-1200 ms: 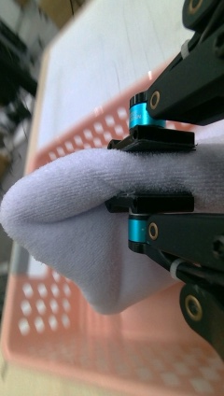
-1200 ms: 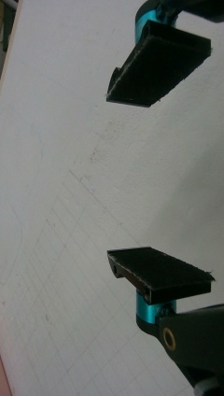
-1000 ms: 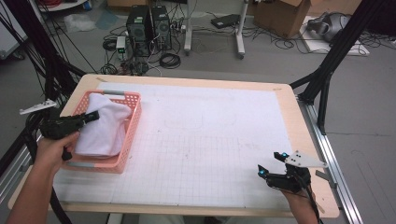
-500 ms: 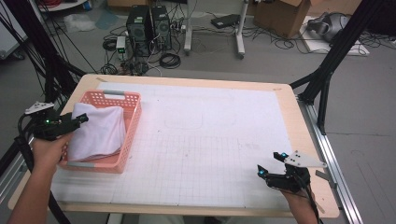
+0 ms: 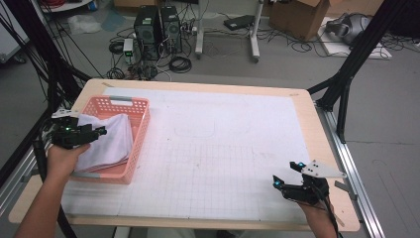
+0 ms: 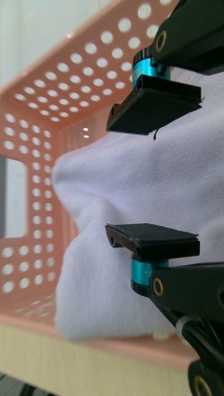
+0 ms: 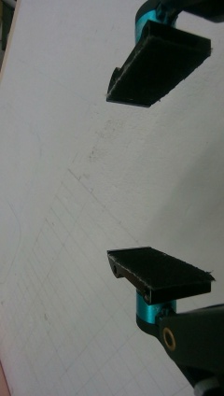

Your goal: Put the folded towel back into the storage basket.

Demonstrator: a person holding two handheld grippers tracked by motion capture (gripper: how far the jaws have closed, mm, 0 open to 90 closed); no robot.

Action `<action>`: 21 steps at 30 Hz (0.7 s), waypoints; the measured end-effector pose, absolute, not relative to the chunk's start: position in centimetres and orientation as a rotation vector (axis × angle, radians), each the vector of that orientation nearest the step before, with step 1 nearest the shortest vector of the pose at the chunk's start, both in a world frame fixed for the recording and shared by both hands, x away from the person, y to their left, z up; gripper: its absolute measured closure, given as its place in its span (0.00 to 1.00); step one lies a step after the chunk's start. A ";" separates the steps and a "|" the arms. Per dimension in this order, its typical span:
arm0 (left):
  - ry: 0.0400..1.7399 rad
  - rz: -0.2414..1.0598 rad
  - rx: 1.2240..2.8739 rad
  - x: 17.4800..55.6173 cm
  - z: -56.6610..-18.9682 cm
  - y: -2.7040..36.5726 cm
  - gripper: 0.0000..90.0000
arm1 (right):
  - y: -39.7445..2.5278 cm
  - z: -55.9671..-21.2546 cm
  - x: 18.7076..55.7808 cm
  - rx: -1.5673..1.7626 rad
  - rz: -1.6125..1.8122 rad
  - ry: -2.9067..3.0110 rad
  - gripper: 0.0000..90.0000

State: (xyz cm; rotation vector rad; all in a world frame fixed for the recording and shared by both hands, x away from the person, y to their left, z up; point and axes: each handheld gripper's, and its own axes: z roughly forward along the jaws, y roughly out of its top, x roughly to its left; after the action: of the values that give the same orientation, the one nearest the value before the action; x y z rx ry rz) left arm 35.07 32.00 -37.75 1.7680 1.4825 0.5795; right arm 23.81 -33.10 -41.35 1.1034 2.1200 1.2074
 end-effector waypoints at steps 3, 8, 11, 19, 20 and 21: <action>1.518 0.528 1.791 36.0 -38.6 31.6 0.48 | -33.1 -41.4 23.8 1.105 1.211 2.120 0.21; 1.563 0.485 1.832 37.1 -40.0 31.1 0.48 | -33.2 -41.4 23.8 1.109 1.213 2.120 0.21; 1.581 0.442 1.846 37.6 -40.5 30.9 0.48 | -33.2 -41.4 23.8 1.109 1.213 2.120 0.21; 1.517 0.371 1.863 37.9 -41.3 30.7 0.50 | -33.2 -41.5 23.7 1.113 1.213 2.121 0.21; 1.502 0.357 1.867 37.9 -41.3 30.5 0.51 | -33.2 -41.5 23.7 1.114 1.214 2.121 0.21; 1.479 0.350 1.877 37.9 -41.4 30.4 0.51 | -33.2 -41.5 23.7 1.115 1.213 2.122 0.21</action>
State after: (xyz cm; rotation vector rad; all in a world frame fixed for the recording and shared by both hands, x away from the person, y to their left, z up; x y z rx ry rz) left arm 37.87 30.42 -41.40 1.8768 1.4785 0.3499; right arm 23.75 -33.24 -41.49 1.1147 2.1217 1.2131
